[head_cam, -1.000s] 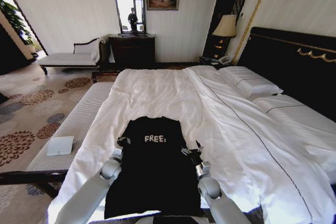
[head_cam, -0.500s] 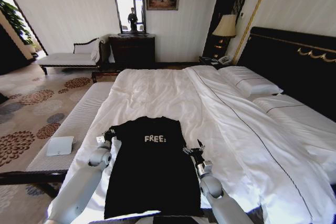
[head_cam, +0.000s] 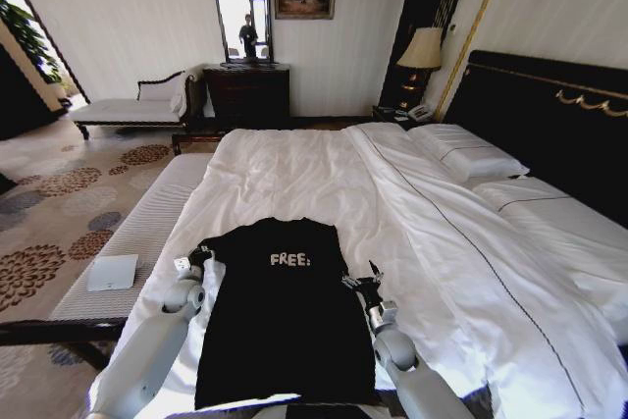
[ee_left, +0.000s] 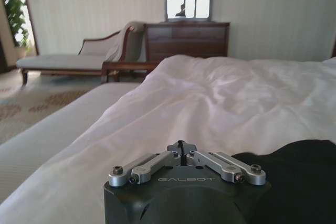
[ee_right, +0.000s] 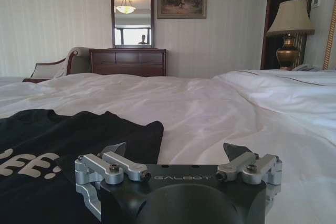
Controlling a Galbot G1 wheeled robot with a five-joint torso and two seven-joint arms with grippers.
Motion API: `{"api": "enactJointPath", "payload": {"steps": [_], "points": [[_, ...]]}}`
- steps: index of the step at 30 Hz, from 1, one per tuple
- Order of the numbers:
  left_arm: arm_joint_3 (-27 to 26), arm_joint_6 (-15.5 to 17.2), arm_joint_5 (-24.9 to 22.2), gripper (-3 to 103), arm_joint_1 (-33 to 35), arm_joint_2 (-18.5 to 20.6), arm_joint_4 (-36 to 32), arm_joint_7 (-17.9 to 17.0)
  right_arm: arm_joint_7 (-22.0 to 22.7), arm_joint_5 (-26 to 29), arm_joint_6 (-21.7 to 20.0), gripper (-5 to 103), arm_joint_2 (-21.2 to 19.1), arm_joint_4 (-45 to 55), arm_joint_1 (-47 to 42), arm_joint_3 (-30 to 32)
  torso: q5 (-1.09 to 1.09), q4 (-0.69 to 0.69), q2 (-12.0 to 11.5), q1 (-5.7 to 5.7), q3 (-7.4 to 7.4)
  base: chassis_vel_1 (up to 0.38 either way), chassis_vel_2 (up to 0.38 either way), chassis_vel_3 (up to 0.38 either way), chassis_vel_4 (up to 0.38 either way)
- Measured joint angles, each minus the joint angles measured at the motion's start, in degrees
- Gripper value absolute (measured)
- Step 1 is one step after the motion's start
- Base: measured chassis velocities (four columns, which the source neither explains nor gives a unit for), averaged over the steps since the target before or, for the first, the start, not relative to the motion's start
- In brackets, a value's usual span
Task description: Fold the clothes on the bed.
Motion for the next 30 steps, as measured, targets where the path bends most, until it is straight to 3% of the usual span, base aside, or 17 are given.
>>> {"api": "enactJointPath", "payload": {"steps": [5,13,24,30], "points": [[3.81,0.12,3.18,0,0.77,2.09,-6.47,1.86,-0.01,0.0,0.0,100,-0.28,0.22,-0.38,0.45,0.02,-0.02,0.0,0.0,-0.01,0.0,0.0,0.0,0.0],[11.9,0.47,5.22,0,1.22,5.78,-7.5,3.9,-0.01,0.56,-0.12,100,-0.94,0.89,-0.52,1.22,0.0,0.02,0.0,0.0,0.0,0.0,0.0,0.0,0.0],[21.73,1.76,6.15,0,-4.47,2.95,-3.99,2.03,-0.01,0.5,-0.16,100,-0.78,1.4,-1.25,1.95,0.0,-0.01,0.0,0.01,0.0,0.0,0.0,0.0,0.0],[23.94,1.83,7.47,0,-4.18,2.63,-2.97,1.97,-0.08,0.57,-0.16,100,-1.13,1.57,-1.56,2.89,0.0,0.0,0.0,0.0,0.0,0.0,0.0,0.0,0.0]]}}
